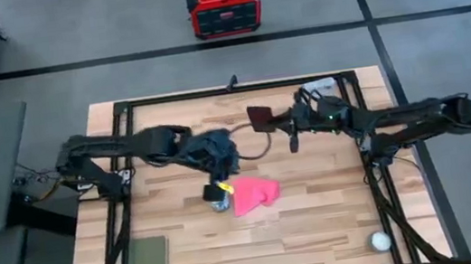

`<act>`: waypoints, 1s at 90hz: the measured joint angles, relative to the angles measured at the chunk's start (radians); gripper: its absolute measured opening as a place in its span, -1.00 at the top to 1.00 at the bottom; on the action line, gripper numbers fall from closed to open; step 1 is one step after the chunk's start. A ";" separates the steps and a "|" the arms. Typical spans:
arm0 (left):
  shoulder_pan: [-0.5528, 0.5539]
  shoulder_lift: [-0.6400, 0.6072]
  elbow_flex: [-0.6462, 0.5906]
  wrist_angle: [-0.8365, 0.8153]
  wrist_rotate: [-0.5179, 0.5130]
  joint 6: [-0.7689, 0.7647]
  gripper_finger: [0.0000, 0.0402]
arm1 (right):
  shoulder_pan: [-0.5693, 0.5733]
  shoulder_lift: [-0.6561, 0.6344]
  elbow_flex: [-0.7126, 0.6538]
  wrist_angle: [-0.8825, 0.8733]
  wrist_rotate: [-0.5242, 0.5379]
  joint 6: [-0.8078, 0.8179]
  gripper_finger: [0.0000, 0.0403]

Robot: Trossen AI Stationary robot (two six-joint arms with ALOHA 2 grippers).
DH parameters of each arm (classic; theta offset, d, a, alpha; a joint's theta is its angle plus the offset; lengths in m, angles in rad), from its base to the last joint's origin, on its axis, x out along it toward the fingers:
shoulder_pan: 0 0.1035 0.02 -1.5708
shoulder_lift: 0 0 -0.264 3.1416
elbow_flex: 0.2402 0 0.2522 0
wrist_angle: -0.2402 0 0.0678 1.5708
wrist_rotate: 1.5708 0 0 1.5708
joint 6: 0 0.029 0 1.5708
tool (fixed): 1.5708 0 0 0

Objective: Apply microfiber cloth
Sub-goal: Wipe the back of the cellphone with the pink microfiber cloth

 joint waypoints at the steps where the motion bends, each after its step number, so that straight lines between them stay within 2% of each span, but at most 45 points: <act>1: 0.000 0.009 0.000 0.000 0.004 0.000 0.65 | 0.005 -0.004 -0.003 -0.002 0.006 0.002 0.91; 14: 0.000 0.128 0.000 0.008 0.070 -0.011 0.45 | 0.061 -0.042 -0.030 -0.020 0.054 0.013 0.91; 28: -0.001 0.232 -0.001 0.018 0.079 -0.042 0.35 | 0.105 -0.048 -0.040 -0.026 0.098 0.013 0.91; 43: -0.007 0.291 -0.001 0.035 0.078 -0.057 0.33 | 0.124 -0.047 -0.040 -0.032 0.100 0.012 0.91; 73: -0.028 0.321 0.002 0.160 0.076 -0.032 0.33 | 0.123 -0.047 -0.040 -0.032 0.100 0.009 0.91; 90: -0.025 0.360 0.000 0.103 0.006 -0.030 0.33 | 0.123 -0.047 -0.040 -0.041 0.100 0.005 0.91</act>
